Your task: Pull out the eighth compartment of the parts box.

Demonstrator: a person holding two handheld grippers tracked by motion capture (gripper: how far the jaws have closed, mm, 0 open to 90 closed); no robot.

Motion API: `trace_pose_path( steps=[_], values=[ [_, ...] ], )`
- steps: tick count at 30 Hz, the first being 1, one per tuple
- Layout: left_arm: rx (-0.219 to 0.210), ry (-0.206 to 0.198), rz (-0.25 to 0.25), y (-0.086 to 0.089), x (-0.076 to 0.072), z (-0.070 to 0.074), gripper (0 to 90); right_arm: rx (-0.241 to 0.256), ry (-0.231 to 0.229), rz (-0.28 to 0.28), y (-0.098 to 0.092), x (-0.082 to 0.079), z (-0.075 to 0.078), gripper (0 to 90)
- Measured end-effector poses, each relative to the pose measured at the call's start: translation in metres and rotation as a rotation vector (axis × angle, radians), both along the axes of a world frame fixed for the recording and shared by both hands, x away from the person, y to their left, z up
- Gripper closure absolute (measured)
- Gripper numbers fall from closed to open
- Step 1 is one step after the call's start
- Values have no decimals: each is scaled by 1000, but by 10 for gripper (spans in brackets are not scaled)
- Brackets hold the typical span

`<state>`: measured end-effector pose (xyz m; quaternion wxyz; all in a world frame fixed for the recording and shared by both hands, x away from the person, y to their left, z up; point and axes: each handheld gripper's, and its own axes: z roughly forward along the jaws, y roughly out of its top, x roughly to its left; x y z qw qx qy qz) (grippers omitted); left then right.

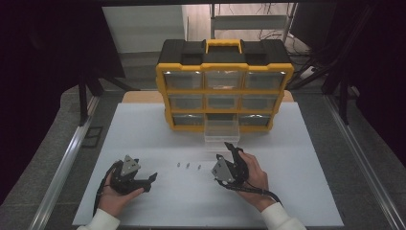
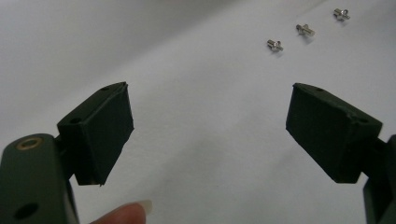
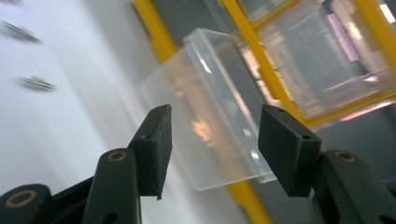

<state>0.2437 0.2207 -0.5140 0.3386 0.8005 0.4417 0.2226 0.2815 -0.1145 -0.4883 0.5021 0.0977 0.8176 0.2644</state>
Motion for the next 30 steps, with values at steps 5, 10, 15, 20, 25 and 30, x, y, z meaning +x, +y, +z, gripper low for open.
trace_pose_path(
  steps=[5,10,15,20,25,30],
  values=[
    [2,2,3,1,-1,0,153,130,181,51,-7,-4,10,414],
    [-3,1,7,2,-2,0,153,265,352,68,-20,-2,15,396],
    [-7,1,9,4,-4,0,153,377,484,58,-34,-1,18,366],
    [-11,-2,6,3,-3,1,153,442,586,61,-45,1,17,358],
    [-7,-3,4,3,-5,1,153,507,681,65,-51,5,16,340],
    [-2,-4,8,2,-7,1,153,569,755,73,-55,11,14,335]
  ],
)
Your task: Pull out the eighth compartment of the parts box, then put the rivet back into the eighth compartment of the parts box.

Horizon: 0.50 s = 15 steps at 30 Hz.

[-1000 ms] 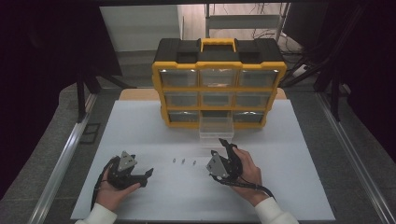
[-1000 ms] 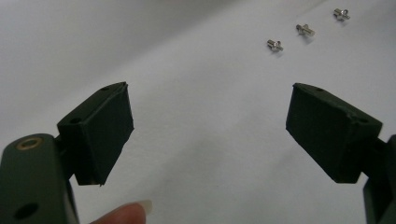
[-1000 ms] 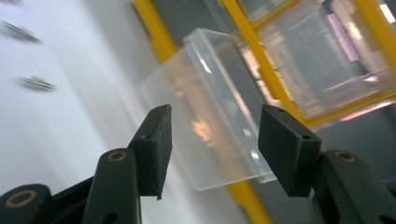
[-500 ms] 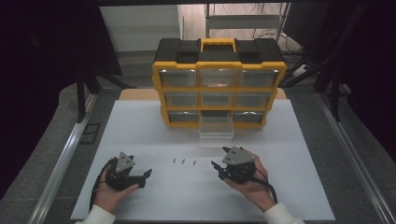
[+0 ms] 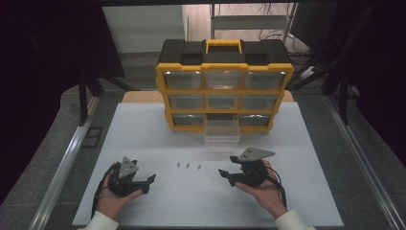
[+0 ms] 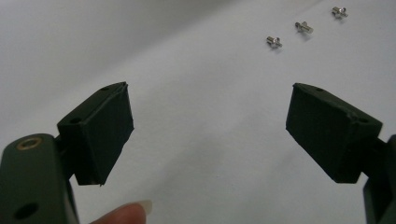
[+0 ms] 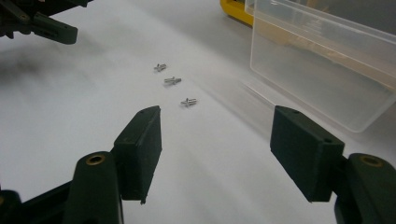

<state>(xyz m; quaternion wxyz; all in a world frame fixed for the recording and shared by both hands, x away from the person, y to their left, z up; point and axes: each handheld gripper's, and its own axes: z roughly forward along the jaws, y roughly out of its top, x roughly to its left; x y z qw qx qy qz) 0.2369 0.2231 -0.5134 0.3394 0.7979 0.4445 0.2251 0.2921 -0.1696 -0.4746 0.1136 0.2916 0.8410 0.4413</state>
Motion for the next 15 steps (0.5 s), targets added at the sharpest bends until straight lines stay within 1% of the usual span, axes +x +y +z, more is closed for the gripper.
trace_pose_path(
  steps=[7,10,13,15],
  values=[
    [5,-1,1,-2,-2,0,153,-18,-3,-17,-1,2,1,328],
    [4,-1,-6,-3,-1,1,153,-28,4,-24,-1,3,0,328],
    [-3,2,-3,-1,-2,0,152,-34,12,-29,0,5,1,330],
    [-13,3,4,2,-3,1,153,-53,5,-28,2,6,2,331]
  ],
)
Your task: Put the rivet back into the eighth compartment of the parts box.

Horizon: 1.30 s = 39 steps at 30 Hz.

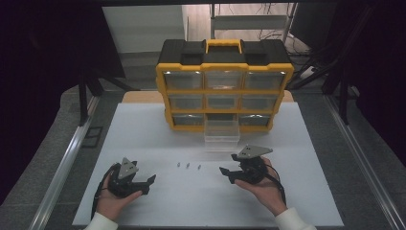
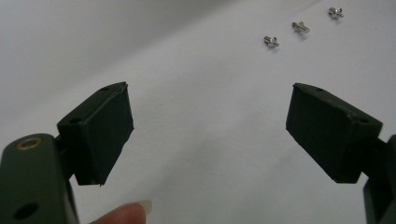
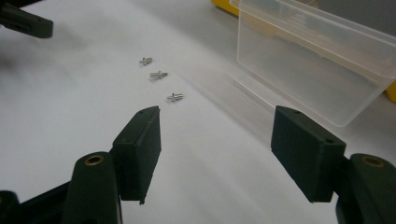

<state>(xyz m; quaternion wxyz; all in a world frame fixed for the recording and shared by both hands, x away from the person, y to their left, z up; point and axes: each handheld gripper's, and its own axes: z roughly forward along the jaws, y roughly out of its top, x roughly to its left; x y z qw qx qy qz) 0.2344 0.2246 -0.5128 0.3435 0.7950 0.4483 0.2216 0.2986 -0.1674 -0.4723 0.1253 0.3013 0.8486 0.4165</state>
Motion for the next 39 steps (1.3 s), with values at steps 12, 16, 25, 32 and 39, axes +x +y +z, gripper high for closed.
trace_pose_path(
  steps=[12,16,25,32,39],
  values=[
    [-23,10,-3,4,4,-1,152,-43,16,39,14,10,4,328],
    [-15,17,-4,2,5,-2,153,-69,19,57,19,7,3,325],
    [0,18,-12,-2,7,-1,152,-104,18,80,28,4,6,317],
    [0,19,-11,-1,8,-2,152,-155,32,98,40,11,4,308],
    [0,19,-6,-1,8,-2,152,-185,64,114,52,21,4,308]
  ],
)
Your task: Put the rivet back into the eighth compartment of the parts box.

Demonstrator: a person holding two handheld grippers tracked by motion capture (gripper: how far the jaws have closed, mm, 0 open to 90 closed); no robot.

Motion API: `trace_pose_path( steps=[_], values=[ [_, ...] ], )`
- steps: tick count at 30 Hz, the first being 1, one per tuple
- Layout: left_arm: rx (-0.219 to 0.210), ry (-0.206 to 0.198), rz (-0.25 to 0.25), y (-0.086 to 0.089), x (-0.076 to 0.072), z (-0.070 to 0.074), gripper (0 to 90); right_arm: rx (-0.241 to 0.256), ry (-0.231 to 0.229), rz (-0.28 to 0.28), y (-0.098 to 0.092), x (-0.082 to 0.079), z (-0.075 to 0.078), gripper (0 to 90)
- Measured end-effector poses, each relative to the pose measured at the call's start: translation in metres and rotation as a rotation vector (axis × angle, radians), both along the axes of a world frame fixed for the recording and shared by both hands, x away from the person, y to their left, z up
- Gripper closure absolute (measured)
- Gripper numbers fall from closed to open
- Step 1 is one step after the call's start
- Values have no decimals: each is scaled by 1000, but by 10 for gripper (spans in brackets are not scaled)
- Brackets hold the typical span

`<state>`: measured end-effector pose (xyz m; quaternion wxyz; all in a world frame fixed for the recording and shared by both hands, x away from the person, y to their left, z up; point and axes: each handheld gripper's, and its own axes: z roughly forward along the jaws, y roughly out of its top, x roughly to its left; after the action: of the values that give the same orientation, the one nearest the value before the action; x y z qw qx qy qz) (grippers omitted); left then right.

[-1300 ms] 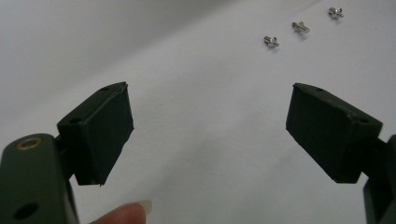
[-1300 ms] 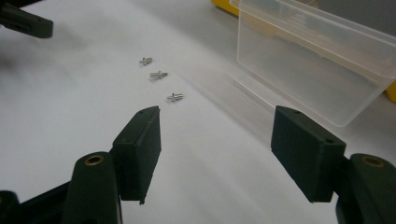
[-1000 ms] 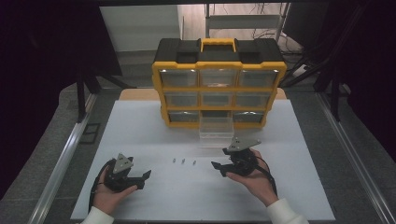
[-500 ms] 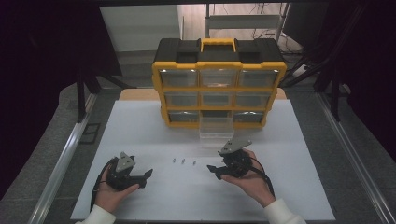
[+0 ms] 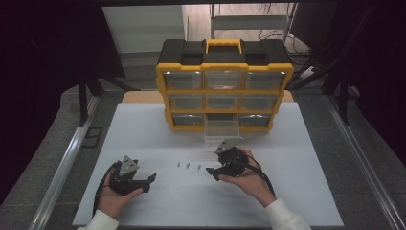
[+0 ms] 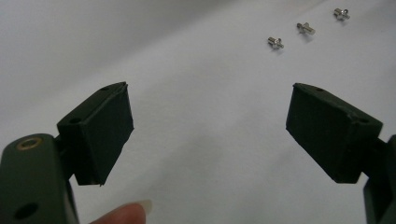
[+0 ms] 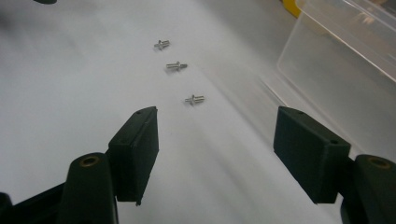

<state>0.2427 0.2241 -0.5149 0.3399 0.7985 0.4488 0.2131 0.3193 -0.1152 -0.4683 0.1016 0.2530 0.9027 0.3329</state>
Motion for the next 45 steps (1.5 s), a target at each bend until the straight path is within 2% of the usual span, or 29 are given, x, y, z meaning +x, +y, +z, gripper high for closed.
trace_pose_path(
  steps=[4,16,23,26,34,40,45],
  values=[
    [-7,-4,0,0,0,1,152,-26,21,-16,5,6,0,307],
    [-8,-2,-9,-2,1,0,152,-56,66,-3,25,18,-3,305],
    [-6,-1,-11,-1,1,1,152,-91,67,2,37,19,-13,298],
    [-6,-1,-13,-2,0,1,152,-85,73,2,40,20,-16,298],
    [-4,2,-17,-2,0,0,152,-105,70,-5,50,25,-22,296],
    [-6,0,-15,-3,0,0,152,-149,88,-3,62,30,-30,289],
    [-7,1,-12,-2,-1,0,152,-194,80,-7,70,31,-37,311]
  ],
)
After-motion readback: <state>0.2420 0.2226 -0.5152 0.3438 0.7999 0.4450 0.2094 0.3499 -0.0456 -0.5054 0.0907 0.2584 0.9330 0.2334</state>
